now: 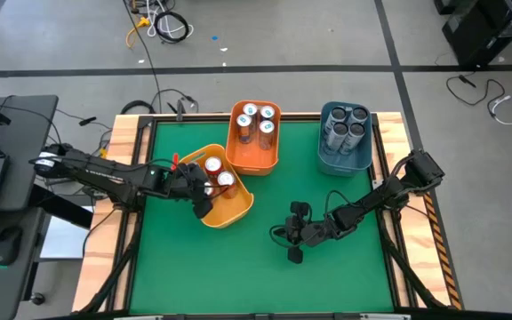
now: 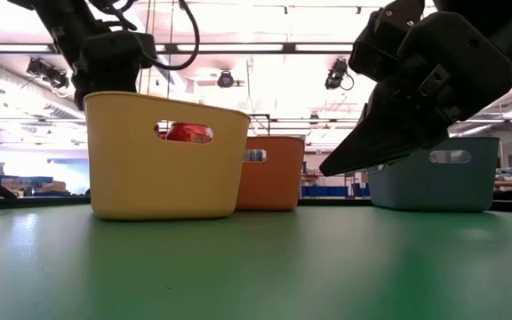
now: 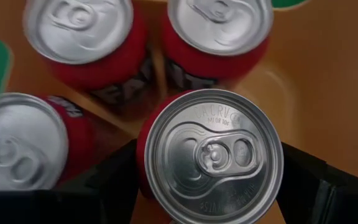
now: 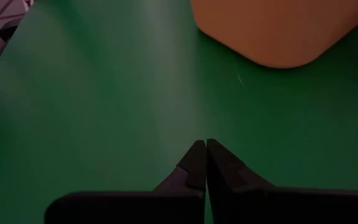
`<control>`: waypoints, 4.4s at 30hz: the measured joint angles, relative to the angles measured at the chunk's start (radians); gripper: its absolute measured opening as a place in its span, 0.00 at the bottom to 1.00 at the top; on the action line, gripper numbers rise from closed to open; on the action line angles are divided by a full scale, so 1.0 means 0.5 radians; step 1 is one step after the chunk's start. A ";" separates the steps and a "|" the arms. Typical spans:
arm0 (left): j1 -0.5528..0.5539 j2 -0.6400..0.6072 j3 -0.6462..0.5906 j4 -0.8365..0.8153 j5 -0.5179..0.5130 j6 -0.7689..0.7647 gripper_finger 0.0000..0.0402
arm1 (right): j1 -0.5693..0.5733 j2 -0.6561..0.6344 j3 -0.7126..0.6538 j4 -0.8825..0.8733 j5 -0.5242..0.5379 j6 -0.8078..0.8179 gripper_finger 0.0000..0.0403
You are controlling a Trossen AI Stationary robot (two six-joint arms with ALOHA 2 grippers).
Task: Sort soda cans
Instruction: Put the orange soda can into the yellow bin, then adjust the bins
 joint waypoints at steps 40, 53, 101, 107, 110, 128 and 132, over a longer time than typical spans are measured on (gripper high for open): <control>0.002 0.195 0.055 -0.059 -0.031 0.119 0.90 | 0.000 0.001 0.000 0.000 0.000 0.013 0.00; 0.001 0.194 0.411 -0.354 -0.093 0.318 0.90 | -0.071 0.002 0.016 0.019 0.000 -0.031 0.00; -0.742 0.184 -0.302 0.783 -0.210 0.308 0.00 | -0.504 0.537 0.645 0.240 -0.126 -0.115 0.00; -0.763 0.201 -0.309 0.401 -0.277 0.048 0.00 | -0.491 0.495 0.643 0.194 -0.121 -0.195 0.00; -0.780 0.196 -0.242 0.196 -0.345 -0.088 0.00 | -0.492 0.450 0.643 0.115 -0.117 -0.196 0.00; -0.854 0.228 -0.185 1.150 -0.383 0.613 0.00 | -0.649 0.402 0.640 -0.085 0.266 -0.123 0.00; -0.788 0.249 -0.280 1.303 -0.313 0.624 0.00 | -0.692 0.403 0.640 -0.053 0.219 -0.097 0.00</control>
